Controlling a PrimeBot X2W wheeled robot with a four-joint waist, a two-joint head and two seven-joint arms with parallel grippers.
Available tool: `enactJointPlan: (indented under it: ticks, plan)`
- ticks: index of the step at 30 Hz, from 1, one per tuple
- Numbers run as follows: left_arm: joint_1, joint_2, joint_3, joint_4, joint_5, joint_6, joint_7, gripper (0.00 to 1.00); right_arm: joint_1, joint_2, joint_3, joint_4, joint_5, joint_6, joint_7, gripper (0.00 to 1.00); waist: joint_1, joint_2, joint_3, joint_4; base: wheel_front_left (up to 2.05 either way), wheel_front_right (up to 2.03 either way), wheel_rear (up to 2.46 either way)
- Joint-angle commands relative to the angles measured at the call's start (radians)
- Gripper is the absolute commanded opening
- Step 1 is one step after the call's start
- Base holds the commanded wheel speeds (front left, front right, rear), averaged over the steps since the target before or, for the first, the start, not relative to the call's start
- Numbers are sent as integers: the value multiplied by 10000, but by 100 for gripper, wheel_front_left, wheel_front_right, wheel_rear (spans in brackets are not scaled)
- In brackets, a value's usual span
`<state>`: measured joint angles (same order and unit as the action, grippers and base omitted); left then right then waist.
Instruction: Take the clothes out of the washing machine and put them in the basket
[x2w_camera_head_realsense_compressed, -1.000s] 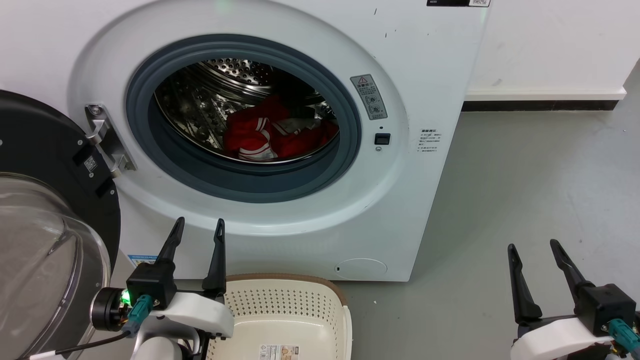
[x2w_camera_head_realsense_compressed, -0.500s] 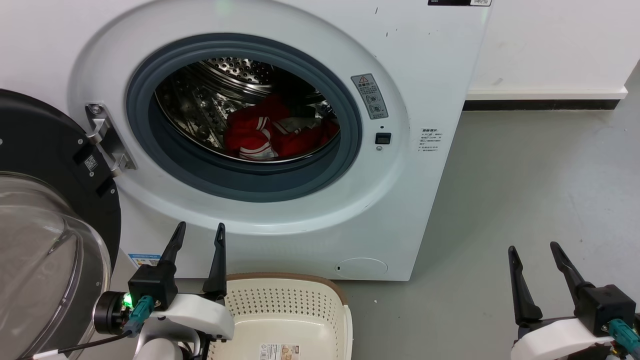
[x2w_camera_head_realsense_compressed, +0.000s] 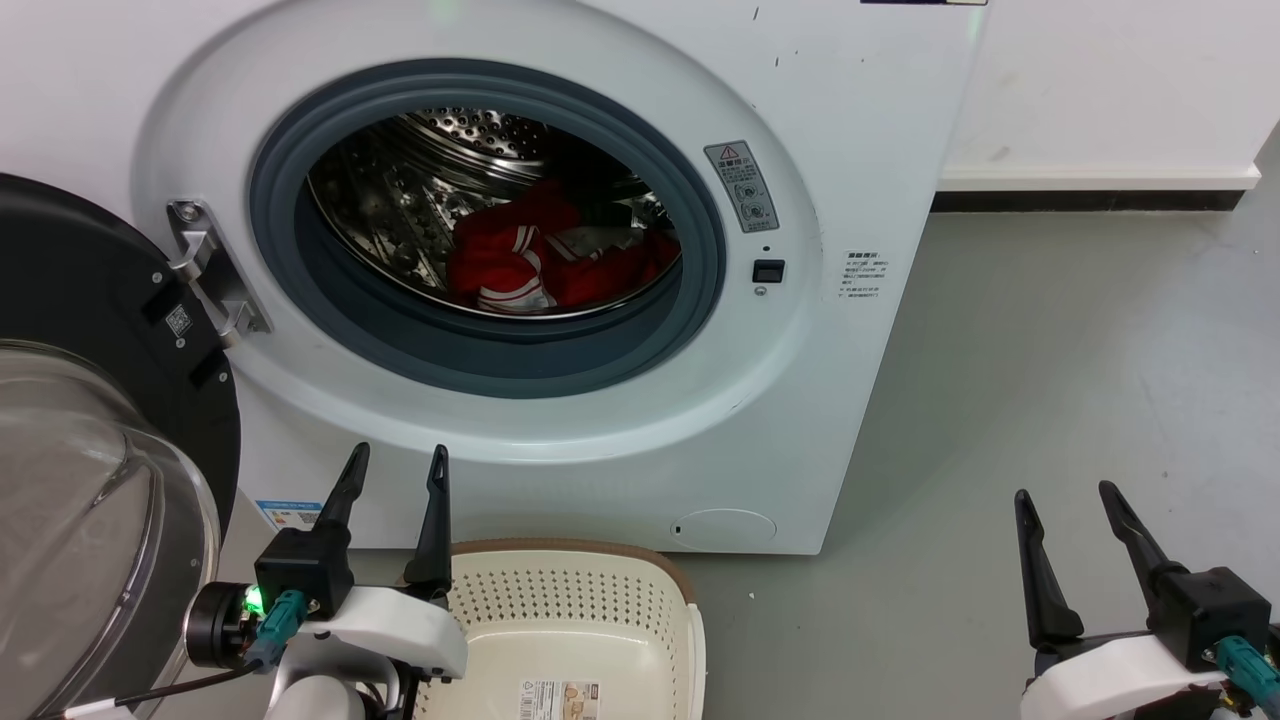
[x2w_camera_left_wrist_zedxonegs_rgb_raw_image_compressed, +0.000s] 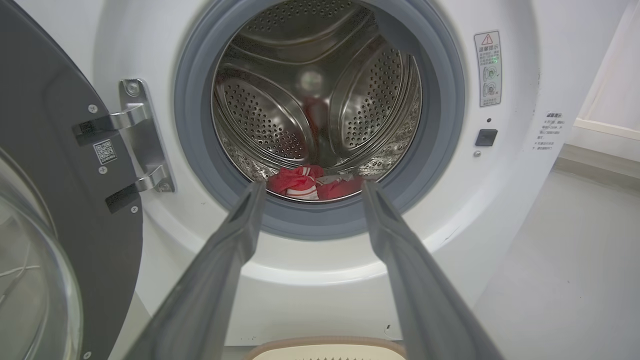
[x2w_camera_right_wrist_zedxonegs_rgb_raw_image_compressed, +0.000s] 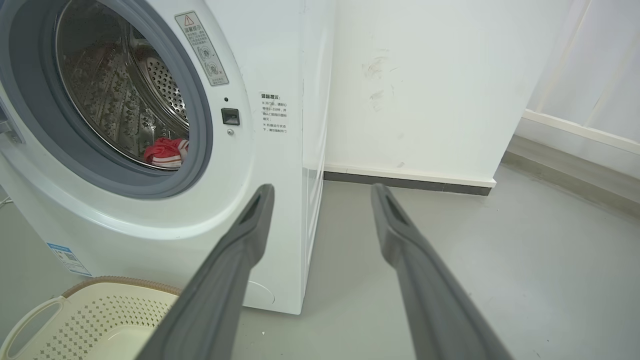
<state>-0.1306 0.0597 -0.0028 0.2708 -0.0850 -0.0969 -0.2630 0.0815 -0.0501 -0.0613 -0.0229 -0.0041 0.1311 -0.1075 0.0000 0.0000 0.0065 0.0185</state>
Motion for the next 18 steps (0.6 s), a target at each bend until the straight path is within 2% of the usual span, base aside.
enactJointPlan:
  ticks: [1, 10, 18]
  plan:
    - [-110, 18, 5, -10, 31, -4, -26, 100, -41, -1, 14, -46, -37, -7, 0, 100, 0, 0, 46, -14, 0, 0, 0]
    - [-883, 236, 75, 306, -54, -62, -26, 100, -557, -1, 227, -338, 19, -7, -27, 100, 0, 0, 945, -435, 0, 0, 0]
    - [-2730, 798, 74, 1199, 38, -65, 267, 100, -1294, 3, 529, -761, 88, -7, -156, 100, 0, 0, 2691, -1265, 0, 0, 0]
